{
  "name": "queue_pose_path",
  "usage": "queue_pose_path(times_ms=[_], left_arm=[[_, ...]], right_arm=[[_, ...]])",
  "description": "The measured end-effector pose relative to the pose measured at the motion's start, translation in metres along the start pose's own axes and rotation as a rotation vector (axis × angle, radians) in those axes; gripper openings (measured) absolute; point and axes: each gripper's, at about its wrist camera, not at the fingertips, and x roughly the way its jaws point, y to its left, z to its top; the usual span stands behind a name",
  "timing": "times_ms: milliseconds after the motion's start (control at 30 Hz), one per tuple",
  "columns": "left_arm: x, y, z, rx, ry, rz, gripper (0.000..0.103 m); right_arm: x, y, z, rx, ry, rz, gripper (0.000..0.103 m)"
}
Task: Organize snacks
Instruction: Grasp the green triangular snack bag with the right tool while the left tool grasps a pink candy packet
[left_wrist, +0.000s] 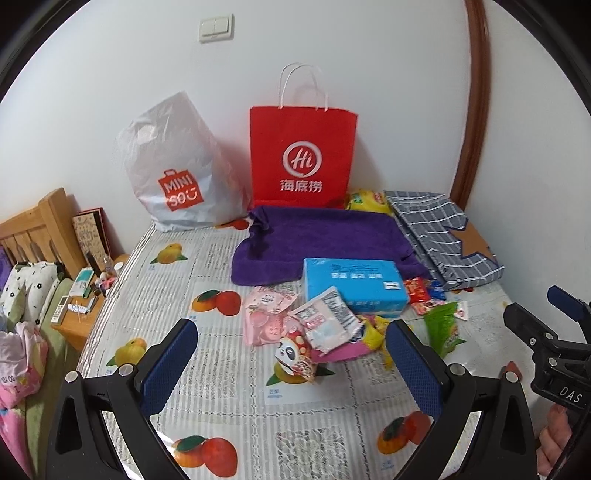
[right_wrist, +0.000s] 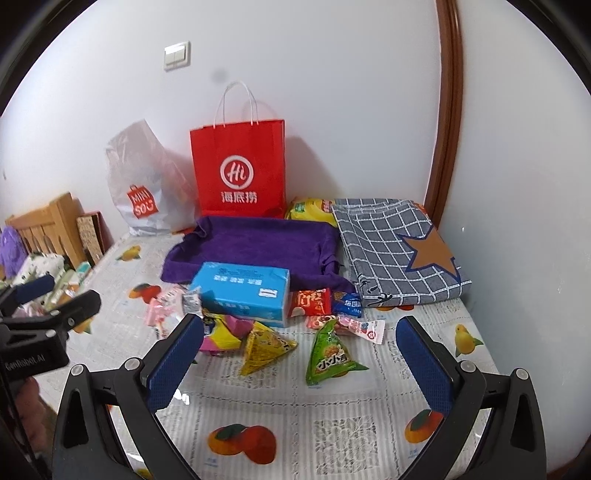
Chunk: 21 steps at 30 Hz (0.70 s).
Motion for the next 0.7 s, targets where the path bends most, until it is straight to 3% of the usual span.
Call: queue_pose_path(times_ms=[233,433,500,567,700], left_arm=[[0.038,0.02,-0.004,-0.036,0.011,-0.033,0.103],[0.077,0.032,-0.008,-0.011,0.078,0.013,0.102],[0.089,0.034,-0.009,0.001,0.102,0.019,0.101],[0.098,0.041,-0.011,-0.024,0.112,0.01,0.101],[0.106,0.053,-0.011,-0.061,0.119,0.008,0.1]], right_arm=[[0.042,-0.014,-0.005,0.003,0.035,-0.016,0.102],[0.08,-0.044,-0.02,0.072,0.095,0.002,0.102],[0.098,-0.056,-0.027,0.104,0.152,-0.014,0.102],[0.113,-0.064,-0.036,0.121,0.192,0.002,0.092],[0.136,-0.067,-0.048,0.133,0.235,0.03,0.084]])
